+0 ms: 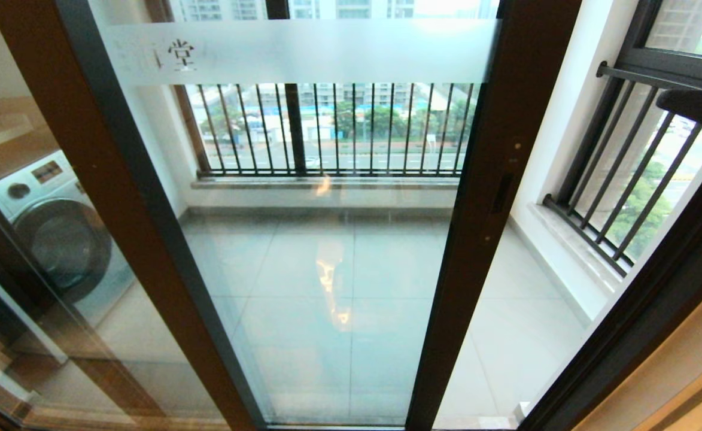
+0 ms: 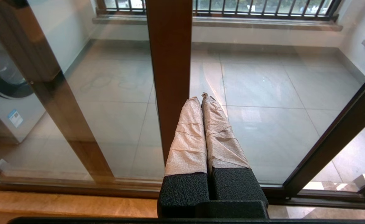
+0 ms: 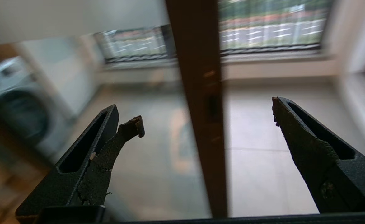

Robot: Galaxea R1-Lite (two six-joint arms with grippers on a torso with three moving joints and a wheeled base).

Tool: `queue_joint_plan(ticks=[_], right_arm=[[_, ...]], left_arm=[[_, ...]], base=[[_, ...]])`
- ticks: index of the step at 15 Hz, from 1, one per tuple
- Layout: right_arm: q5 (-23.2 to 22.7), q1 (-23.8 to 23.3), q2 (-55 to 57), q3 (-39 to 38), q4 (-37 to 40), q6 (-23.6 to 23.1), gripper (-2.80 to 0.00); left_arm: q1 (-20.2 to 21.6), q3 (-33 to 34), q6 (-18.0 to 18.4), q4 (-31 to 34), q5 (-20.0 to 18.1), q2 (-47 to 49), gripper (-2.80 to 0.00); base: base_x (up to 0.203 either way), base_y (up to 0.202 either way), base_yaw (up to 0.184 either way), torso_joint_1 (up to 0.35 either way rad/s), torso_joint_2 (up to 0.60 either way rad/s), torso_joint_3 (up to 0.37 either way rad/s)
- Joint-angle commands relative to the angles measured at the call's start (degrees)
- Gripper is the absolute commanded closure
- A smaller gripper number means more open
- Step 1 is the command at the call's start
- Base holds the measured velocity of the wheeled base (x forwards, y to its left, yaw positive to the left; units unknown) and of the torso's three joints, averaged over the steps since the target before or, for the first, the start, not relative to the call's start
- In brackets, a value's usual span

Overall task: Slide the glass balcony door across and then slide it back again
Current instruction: Close the slid door

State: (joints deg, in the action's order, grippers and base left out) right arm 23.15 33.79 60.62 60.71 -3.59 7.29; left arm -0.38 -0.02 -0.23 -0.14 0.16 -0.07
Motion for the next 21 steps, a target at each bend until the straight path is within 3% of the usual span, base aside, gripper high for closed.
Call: queue_joint_plan(ticks=[1, 5, 10, 11, 14, 15, 16, 17, 18, 20, 21], right_arm=[[-1.8, 1.1, -2.6, 1.2, 3.0, 1.0, -2.80], [-3.0, -0.1, -1.4, 4.3, 8.8, 1.2, -2.80], [-3.3, -12.5, -0.5, 3.6, 10.2, 1.5, -2.80], [-6.7, -16.9, -0.8, 3.1, 9.9, 1.5, -2.80], [-34.5, -37.3, -3.5, 2.2, 9.1, 1.9, -2.80], [-40.5, -42.3, -4.1, 1.5, 8.9, 1.5, -2.80], [-41.8, -45.0, -4.1, 0.6, 8.7, -0.6, -2.80], [-39.7, -45.3, -3.9, -0.3, 8.4, -2.9, -2.80], [-34.3, -43.2, -3.2, -1.5, 7.1, -5.0, -2.80], [-19.5, -33.1, -0.6, -4.1, 1.2, -8.0, -2.80], [-9.3, -27.7, 2.0, -5.3, -2.6, -9.3, -2.80]], left_arm=[[0.0, 0.0, 0.0, 0.0, 0.0, 0.1, 0.00], [0.0, 0.0, 0.0, 0.0, 0.0, 0.1, 0.00], [0.0, 0.0, 0.0, 0.0, 0.0, 0.1, 0.00], [-0.1, 0.0, 0.0, 0.0, 0.0, 0.1, 0.00], [0.0, 0.0, 0.0, 0.0, 0.0, 0.1, 0.00], [0.0, 0.0, 0.0, 0.0, 0.0, 0.1, 0.00], [0.0, 0.0, 0.0, 0.0, 0.0, 0.1, 0.00], [-0.1, 0.0, 0.0, 0.0, 0.0, 0.1, 0.00], [0.0, 0.0, 0.0, 0.0, 0.0, 0.1, 0.00], [0.0, 0.0, 0.0, 0.0, 0.0, 0.1, 0.00], [0.0, 0.0, 0.0, 0.0, 0.0, 0.1, 0.00]], base=[[0.000, 0.000, 0.000, 0.000, 0.00, 0.000], [0.000, 0.000, 0.000, 0.000, 0.00, 0.000], [0.000, 0.000, 0.000, 0.000, 0.00, 0.000], [0.000, 0.000, 0.000, 0.000, 0.00, 0.000], [0.000, 0.000, 0.000, 0.000, 0.00, 0.000], [0.000, 0.000, 0.000, 0.000, 0.00, 0.000], [0.000, 0.000, 0.000, 0.000, 0.00, 0.000], [0.000, 0.000, 0.000, 0.000, 0.00, 0.000], [0.000, 0.000, 0.000, 0.000, 0.00, 0.000], [0.000, 0.000, 0.000, 0.000, 0.00, 0.000], [0.000, 0.000, 0.000, 0.000, 0.00, 0.000]])
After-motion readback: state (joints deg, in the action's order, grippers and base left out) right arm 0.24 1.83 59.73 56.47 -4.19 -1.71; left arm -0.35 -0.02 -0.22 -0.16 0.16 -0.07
